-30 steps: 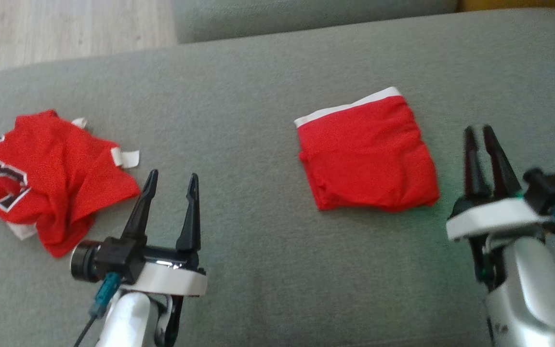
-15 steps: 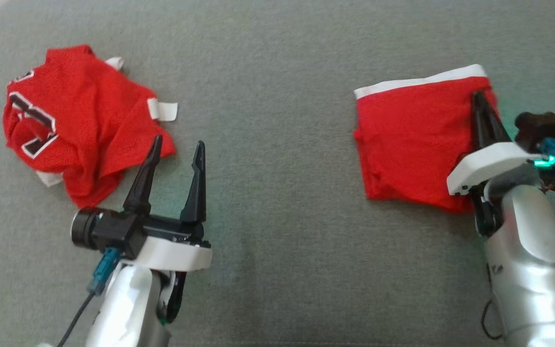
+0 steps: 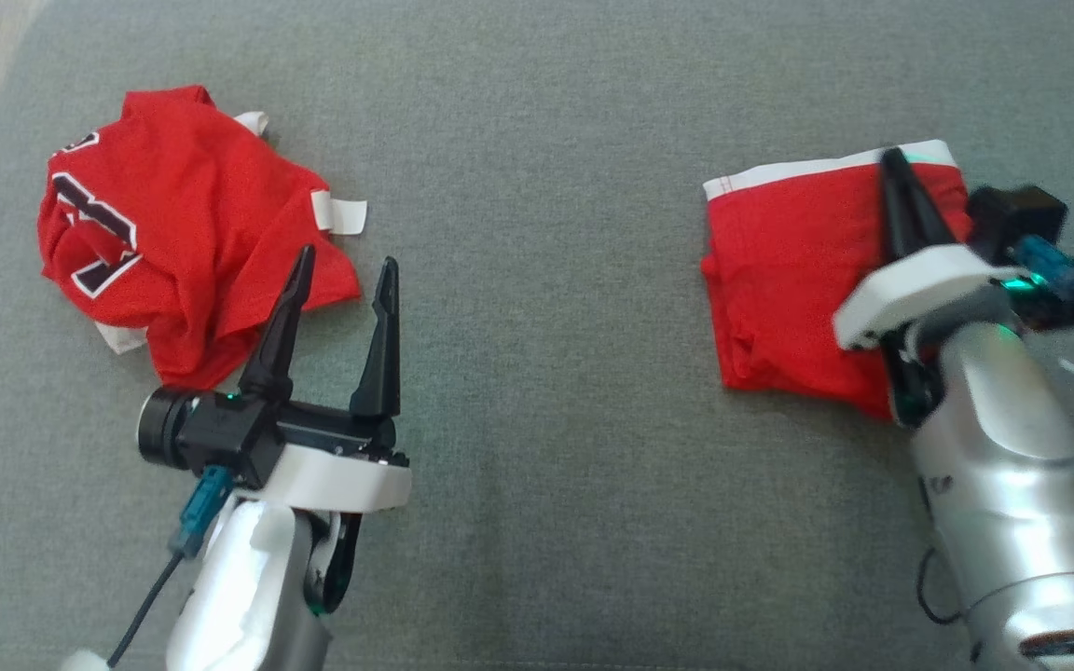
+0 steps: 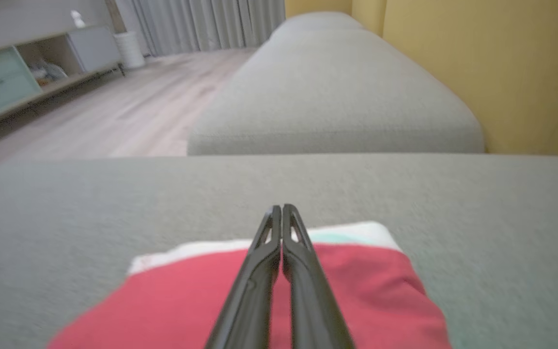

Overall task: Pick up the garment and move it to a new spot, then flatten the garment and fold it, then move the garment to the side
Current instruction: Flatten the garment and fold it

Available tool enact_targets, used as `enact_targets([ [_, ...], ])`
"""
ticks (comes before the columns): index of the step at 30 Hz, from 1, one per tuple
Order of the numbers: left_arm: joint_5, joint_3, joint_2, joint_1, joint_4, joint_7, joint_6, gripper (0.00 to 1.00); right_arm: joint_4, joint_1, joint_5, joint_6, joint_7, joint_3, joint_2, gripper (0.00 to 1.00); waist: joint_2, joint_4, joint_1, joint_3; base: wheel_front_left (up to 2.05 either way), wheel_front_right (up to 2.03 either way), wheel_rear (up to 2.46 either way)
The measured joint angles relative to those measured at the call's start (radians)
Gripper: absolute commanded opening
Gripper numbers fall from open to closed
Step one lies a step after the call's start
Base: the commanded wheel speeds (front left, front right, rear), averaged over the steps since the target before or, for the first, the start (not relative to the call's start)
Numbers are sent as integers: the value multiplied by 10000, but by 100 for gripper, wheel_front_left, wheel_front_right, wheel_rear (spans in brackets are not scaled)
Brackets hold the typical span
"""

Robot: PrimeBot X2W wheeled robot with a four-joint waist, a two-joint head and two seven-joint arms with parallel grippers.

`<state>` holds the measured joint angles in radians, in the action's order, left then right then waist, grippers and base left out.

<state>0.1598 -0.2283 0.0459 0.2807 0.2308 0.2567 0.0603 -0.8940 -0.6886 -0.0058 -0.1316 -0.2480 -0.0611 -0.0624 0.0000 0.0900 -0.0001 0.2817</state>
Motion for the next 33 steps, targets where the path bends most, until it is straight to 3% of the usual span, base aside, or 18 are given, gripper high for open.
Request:
enact_targets([
  [5, 2, -4, -2, -15, -4, 0, -75, 100, 577, 85, 984, 0, -31, 1689, 4, 0, 0, -58, 0, -76, 0, 0, 0],
  [9, 2, -8, -2, -16, -12, 0, -77, 100, -683, 475, 1310, 2, 205, 2477, 2, 0, 0, -45, 1, -68, 0, 0, 0],
  [18, 0, 59, -2, -99, -4, 0, -84, 100, -1174, 263, 1492, 0, 40, 2209, 4, 0, 0, -276, 1, -407, 0, 0, 0],
  [27, -10, 297, 0, -723, -4, 0, -75, 100, 2278, 1644, 1739, 0, -31, 1099, 12, 0, 0, -911, 0, -1228, 0, 0, 0],
  [28, -10, 313, 0, -775, -6, 0, -77, 100, 2558, 1964, 1714, 0, -31, 945, 12, 15, 0, -990, -1, -1322, 0, 0, 0],
  [29, -10, 322, 0, -848, -10, 0, -79, 100, 2809, 2290, 1693, 2, -31, 821, 10, 73, 0, -1076, -1, -1414, 0, 0, 0],
  [30, -10, 324, 2, -916, -6, 0, -81, 100, 3047, 2592, 1636, 0, -31, 742, 10, 100, 0, -1155, 0, -1497, 0, 0, 0],
  [33, -10, 341, 2, -1110, 12, 0, -84, 100, 3710, 3335, 1603, 0, -31, 587, 21, 100, 0, -1393, -1, -1672, 0, 0, 0],
])
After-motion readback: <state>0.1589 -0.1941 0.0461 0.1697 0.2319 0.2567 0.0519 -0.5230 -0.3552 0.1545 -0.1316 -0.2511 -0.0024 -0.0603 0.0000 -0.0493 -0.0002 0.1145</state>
